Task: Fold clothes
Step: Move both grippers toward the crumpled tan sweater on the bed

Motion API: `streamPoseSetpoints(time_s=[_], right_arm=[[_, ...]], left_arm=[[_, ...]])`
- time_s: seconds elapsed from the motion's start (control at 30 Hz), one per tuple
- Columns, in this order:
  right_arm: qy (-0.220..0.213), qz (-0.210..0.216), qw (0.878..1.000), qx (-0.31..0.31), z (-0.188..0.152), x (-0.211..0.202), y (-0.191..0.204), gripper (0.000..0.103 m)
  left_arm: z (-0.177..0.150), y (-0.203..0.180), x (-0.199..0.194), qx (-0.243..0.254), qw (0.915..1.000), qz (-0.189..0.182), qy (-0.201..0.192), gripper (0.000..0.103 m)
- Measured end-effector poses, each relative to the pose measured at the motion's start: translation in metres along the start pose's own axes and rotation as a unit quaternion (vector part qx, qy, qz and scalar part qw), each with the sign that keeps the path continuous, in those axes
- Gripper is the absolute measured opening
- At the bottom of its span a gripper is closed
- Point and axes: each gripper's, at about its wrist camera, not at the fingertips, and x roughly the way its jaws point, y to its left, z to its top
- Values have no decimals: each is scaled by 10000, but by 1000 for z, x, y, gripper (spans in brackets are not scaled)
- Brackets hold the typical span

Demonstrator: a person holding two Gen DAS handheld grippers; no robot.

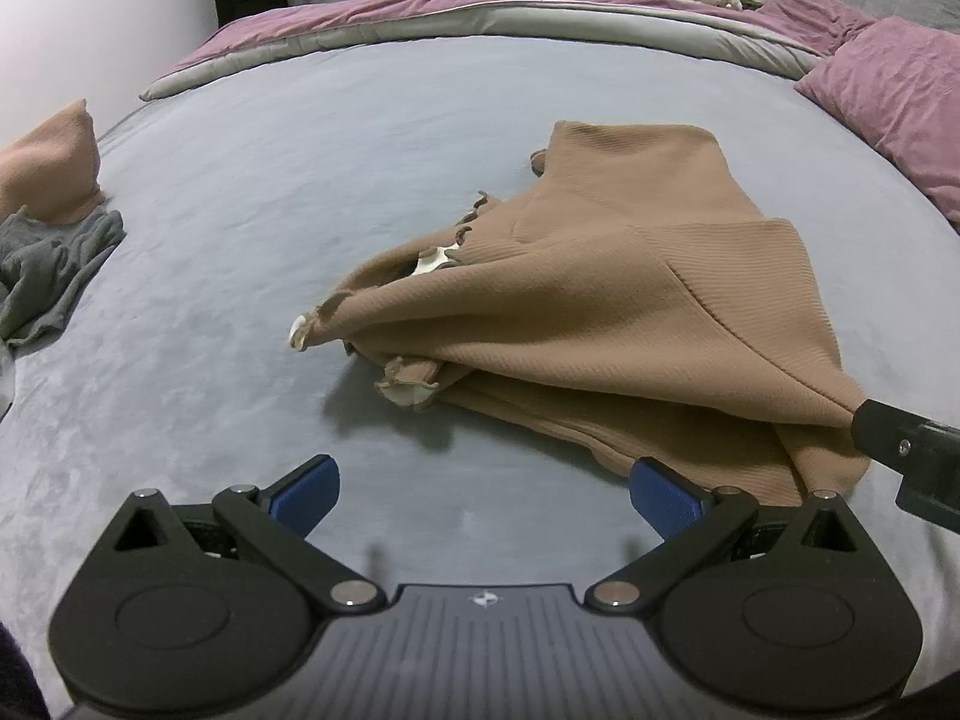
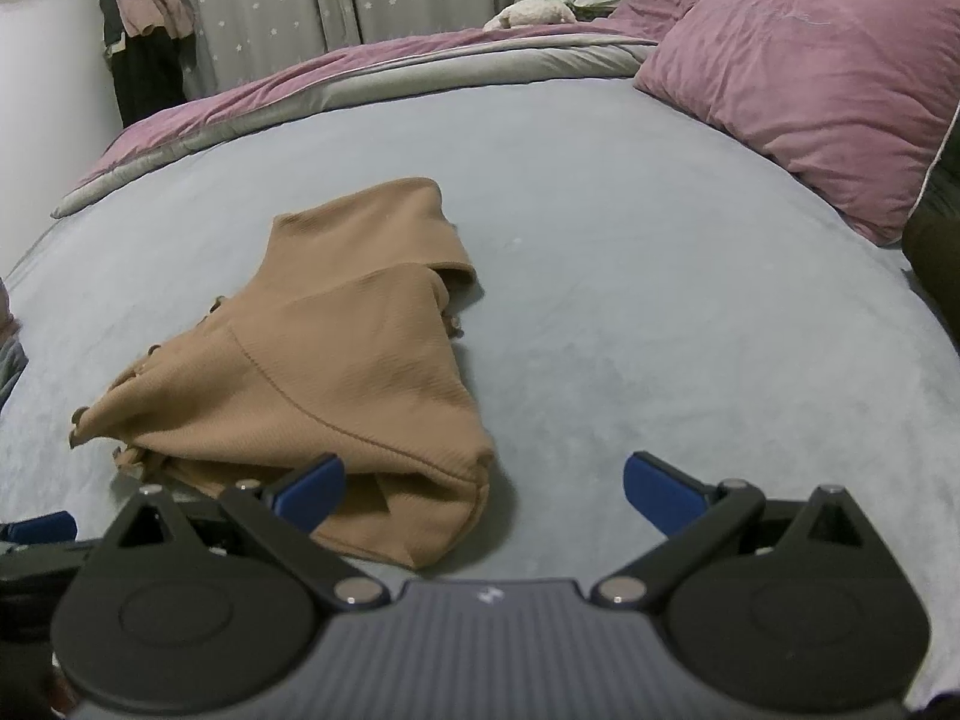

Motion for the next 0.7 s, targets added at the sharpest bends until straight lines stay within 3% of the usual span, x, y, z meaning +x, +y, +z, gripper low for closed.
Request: streamPoseSetpoints(time_s=[0.7], right_arm=[[77,-4,10000,-5,-2,4,2,103]], left_arm=[[-1,1,0,-4,10000,41,45,103]])
